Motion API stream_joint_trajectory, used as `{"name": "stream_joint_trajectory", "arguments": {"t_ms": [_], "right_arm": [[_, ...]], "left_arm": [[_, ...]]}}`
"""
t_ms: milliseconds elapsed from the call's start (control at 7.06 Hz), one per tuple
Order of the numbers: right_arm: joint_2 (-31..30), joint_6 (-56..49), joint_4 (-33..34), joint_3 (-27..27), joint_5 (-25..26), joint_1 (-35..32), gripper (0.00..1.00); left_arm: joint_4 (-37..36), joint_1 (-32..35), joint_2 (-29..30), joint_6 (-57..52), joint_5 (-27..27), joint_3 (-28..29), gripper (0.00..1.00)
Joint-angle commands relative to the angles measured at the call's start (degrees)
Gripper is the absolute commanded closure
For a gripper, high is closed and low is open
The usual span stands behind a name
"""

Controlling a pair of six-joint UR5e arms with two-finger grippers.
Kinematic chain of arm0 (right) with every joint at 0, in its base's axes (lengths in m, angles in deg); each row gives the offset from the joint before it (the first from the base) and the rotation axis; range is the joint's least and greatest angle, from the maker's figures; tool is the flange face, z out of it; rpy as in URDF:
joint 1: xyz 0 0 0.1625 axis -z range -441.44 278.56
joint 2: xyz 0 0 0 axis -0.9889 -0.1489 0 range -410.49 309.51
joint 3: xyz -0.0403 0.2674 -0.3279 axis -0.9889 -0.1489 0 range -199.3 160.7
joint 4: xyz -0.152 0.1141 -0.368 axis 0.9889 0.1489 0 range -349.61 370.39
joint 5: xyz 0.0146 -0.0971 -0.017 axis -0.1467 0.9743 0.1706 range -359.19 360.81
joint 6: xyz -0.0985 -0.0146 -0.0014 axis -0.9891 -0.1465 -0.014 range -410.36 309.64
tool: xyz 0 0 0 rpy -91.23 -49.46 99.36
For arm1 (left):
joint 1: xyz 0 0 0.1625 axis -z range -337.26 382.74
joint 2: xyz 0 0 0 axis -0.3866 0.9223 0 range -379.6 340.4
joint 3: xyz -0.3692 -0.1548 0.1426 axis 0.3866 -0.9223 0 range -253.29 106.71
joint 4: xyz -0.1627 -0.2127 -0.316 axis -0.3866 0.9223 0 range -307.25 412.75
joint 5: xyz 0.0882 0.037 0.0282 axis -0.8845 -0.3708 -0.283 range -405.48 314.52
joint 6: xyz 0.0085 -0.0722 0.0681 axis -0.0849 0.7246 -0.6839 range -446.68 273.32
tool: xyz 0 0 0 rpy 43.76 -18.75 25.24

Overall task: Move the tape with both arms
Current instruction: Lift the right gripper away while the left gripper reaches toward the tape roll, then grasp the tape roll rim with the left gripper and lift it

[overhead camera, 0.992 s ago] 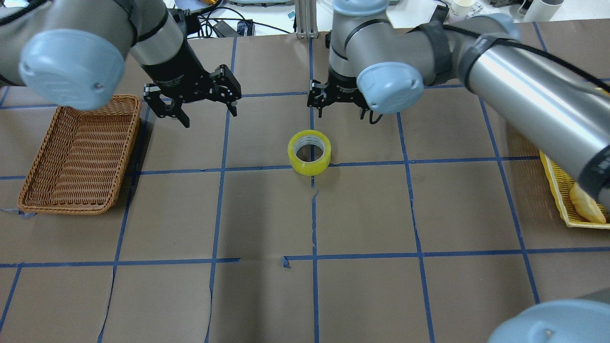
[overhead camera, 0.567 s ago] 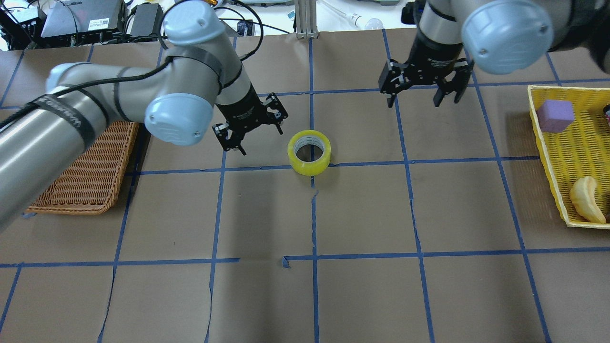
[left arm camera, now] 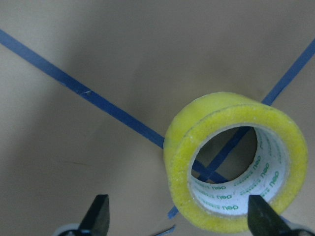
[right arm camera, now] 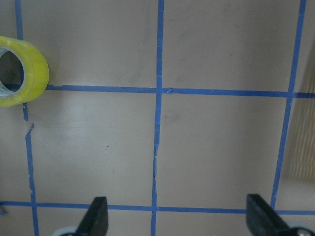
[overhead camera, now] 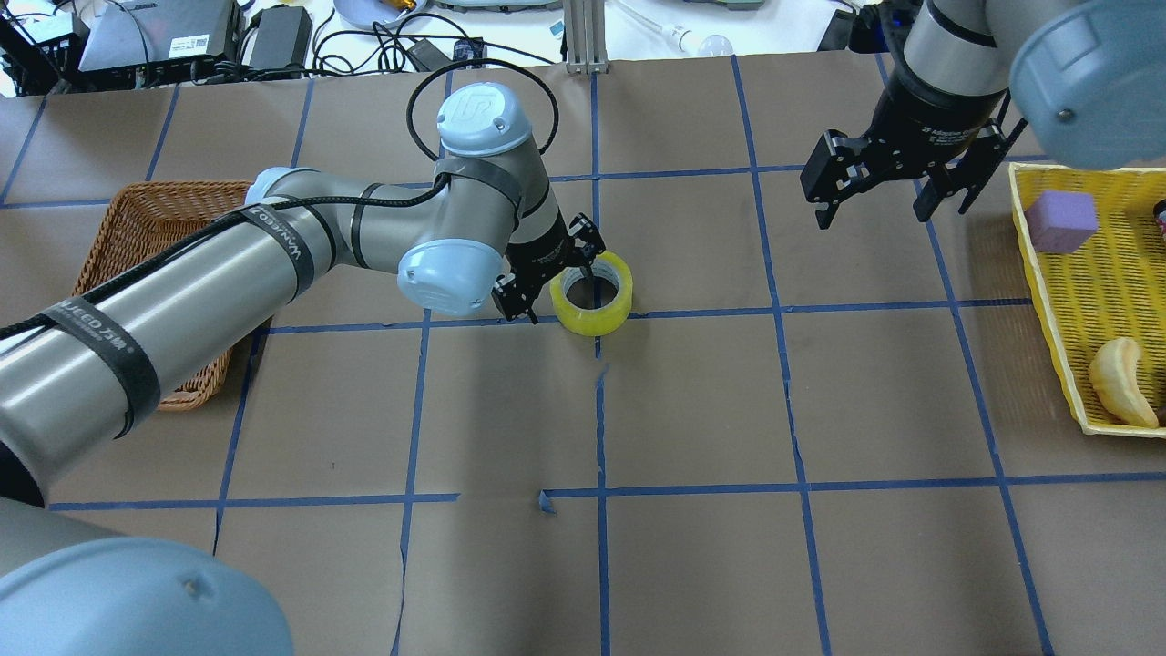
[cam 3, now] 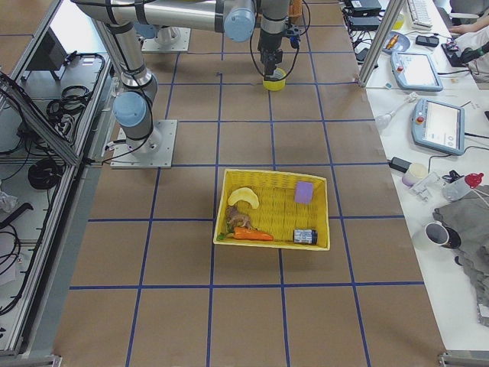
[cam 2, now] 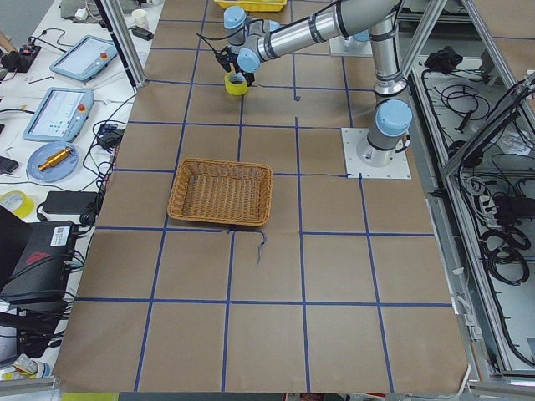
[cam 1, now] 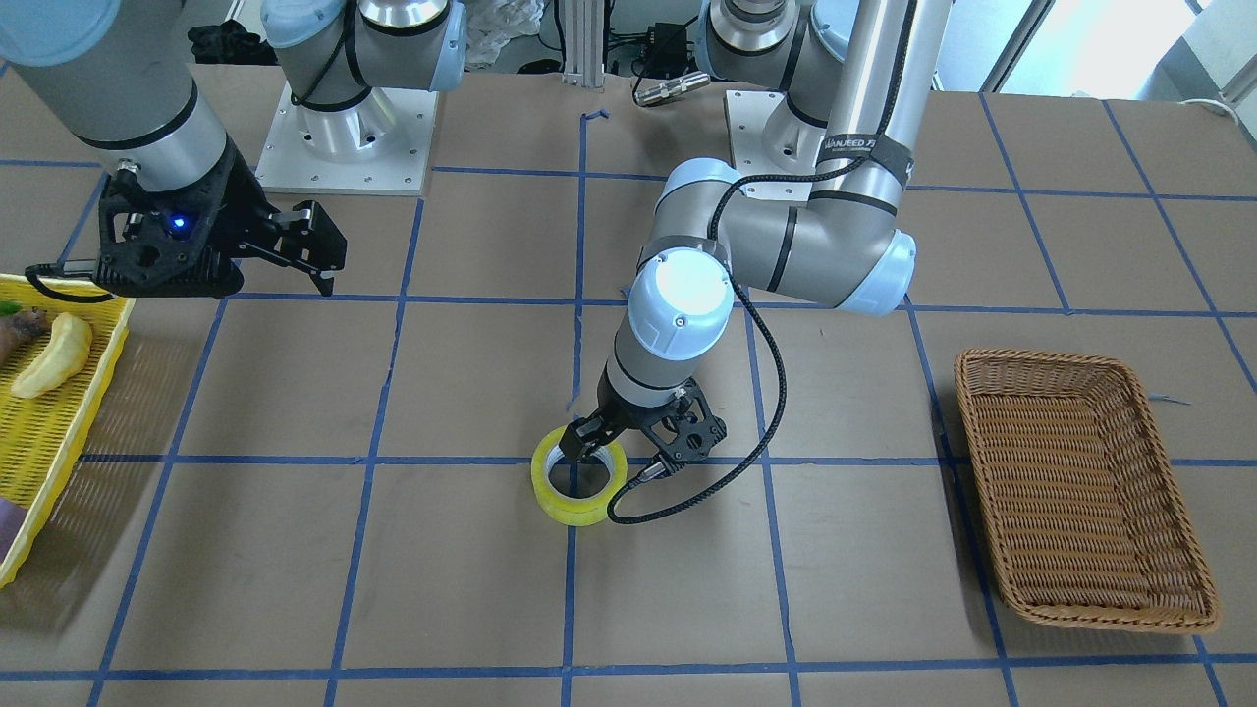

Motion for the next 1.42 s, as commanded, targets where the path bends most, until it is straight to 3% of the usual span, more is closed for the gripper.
{"name": "stream_joint_trajectory", "arguments": {"t_ms": [0, 283, 708, 850, 992, 1133, 1275], "right_arm": [[-0.40, 6.76, 0.16, 0.30, 0.50, -0.22, 0.00], [-0.40, 7.07, 0.16, 0.21, 0.50, -2.93, 0.00], [-0.40, 6.55, 1.91, -0.67, 2.70, -3.83, 0.00], [-0.40, 6.72, 7.05, -0.76, 2.52, -4.17, 0.00], [-0.40, 7.25, 6.92, -0.50, 2.78, -4.18, 0.00], [-0.49, 7.25, 6.66, -0.49, 2.87, -4.18, 0.00], [-0.49, 7.17, 5.53, -0.15, 2.52, -4.53, 0.00]], "left_arm": [[-3.36, 0.09, 3.04, 0.25, -0.14, -0.12, 0.29], [-3.73, 0.35, 3.50, -0.97, -0.05, 0.06, 1.00], [-1.64, -1.13, -0.70, -11.38, -2.66, 2.33, 1.00], [7.60, -5.06, -3.77, -20.66, -2.86, 5.22, 1.00], [18.91, -10.93, -6.58, -34.24, -4.95, 8.99, 1.00], [25.29, -16.21, -8.61, -46.56, -9.50, 11.11, 1.00], [26.57, -20.70, -9.85, -57.12, -13.20, 10.87, 1.00]]}}
